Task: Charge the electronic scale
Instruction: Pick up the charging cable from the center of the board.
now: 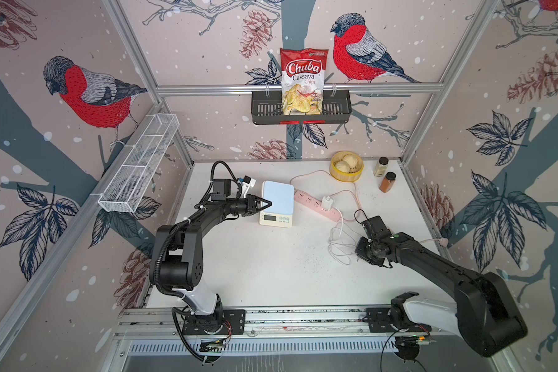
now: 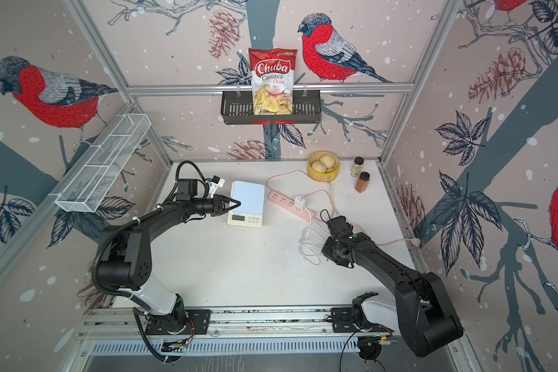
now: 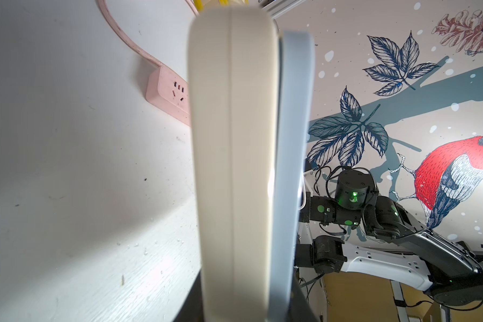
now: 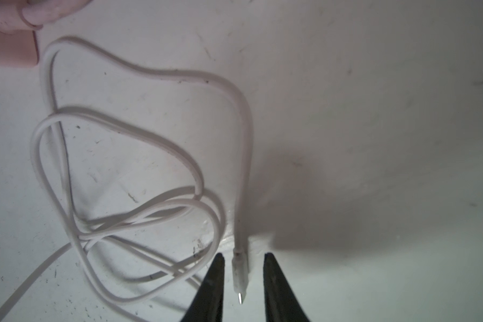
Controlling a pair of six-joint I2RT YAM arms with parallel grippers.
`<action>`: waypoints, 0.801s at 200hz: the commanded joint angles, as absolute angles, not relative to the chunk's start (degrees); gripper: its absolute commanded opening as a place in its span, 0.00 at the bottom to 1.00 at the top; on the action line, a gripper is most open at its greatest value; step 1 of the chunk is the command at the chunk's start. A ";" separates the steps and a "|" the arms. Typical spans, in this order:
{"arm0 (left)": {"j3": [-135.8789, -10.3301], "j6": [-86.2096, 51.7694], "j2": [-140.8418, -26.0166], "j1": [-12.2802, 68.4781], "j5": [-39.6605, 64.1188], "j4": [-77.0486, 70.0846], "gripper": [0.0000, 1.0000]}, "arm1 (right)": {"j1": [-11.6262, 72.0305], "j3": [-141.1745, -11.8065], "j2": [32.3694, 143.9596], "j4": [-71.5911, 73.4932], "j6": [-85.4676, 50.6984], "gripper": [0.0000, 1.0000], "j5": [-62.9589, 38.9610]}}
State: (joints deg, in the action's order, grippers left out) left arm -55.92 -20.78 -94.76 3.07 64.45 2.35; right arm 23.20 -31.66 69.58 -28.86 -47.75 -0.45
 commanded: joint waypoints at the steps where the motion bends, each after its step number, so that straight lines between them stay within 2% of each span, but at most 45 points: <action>1: -55.77 -20.26 -94.16 2.82 66.77 0.20 0.09 | 23.10 -31.25 70.58 -27.71 -46.59 0.26 -0.06; 27: -55.79 -20.29 -94.39 2.83 66.88 0.25 0.09 | 22.90 -31.03 73.15 -26.79 -46.14 0.24 -0.56; 48: -55.73 -20.22 -94.24 2.89 67.36 0.18 0.08 | 22.92 -31.03 74.61 -26.59 -45.73 0.18 -0.45; 76: -56.05 -20.43 -94.12 2.82 68.43 -0.19 0.08 | 22.94 -30.76 74.82 -26.79 -45.67 0.00 -0.59; 96: -55.72 -21.92 -93.26 2.90 69.70 -2.42 0.07 | 22.85 -30.59 72.17 -27.49 -46.54 0.00 -0.66; 160: -55.66 -25.74 -89.12 2.89 71.53 -5.50 0.00 | 22.97 -37.02 49.25 -28.37 -51.65 0.00 -1.29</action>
